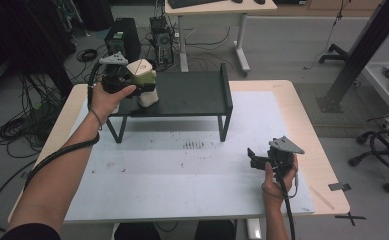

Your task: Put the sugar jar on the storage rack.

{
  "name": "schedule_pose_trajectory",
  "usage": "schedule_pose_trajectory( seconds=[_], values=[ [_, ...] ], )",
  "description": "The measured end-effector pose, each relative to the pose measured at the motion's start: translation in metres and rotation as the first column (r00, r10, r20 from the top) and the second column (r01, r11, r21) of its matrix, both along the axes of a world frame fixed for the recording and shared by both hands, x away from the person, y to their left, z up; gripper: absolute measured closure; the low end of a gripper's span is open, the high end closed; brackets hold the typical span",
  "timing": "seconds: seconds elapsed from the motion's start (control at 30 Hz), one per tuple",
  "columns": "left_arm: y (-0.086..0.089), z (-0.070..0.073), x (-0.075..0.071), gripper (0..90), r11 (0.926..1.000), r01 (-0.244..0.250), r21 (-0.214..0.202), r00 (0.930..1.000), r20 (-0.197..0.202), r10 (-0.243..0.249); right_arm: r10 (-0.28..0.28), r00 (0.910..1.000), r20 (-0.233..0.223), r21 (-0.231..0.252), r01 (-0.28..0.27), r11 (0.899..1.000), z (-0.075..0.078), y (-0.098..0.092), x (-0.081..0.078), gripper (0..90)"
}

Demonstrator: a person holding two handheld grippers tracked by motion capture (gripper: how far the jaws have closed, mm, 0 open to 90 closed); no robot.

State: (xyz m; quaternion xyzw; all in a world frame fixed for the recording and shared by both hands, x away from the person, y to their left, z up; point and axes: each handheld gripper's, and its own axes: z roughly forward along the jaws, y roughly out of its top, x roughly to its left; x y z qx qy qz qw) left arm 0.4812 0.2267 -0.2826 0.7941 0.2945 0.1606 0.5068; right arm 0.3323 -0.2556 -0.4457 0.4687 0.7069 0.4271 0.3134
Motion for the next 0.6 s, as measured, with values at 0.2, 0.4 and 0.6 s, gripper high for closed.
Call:
schedule_pose_trajectory(
  seconds=[0.2, 0.4, 0.6],
  values=[
    [-0.0001, 0.0001, 0.0001, 29.2, 1.0000, -0.001, 0.000, 1.0000, -0.001, 0.001, -0.003, 1.0000, -0.001, 0.003, 0.003, 1.000, -0.0002, -0.0005, 0.0001, 1.0],
    [-0.0002, 0.0005, 0.0003, 29.2, 1.0000, 0.000, 0.003, 1.0000, -0.004, 0.000, -0.004, 1.0000, -0.001, 0.002, 0.004, 1.000, -0.0002, -0.0005, 0.0001, 1.0],
    [0.0001, 0.0002, 0.0002, 29.2, 1.0000, 0.001, 0.001, 1.0000, -0.002, -0.001, -0.005, 1.0000, -0.002, 0.000, 0.005, 1.000, -0.0002, -0.0005, 0.0001, 1.0]
  ],
)
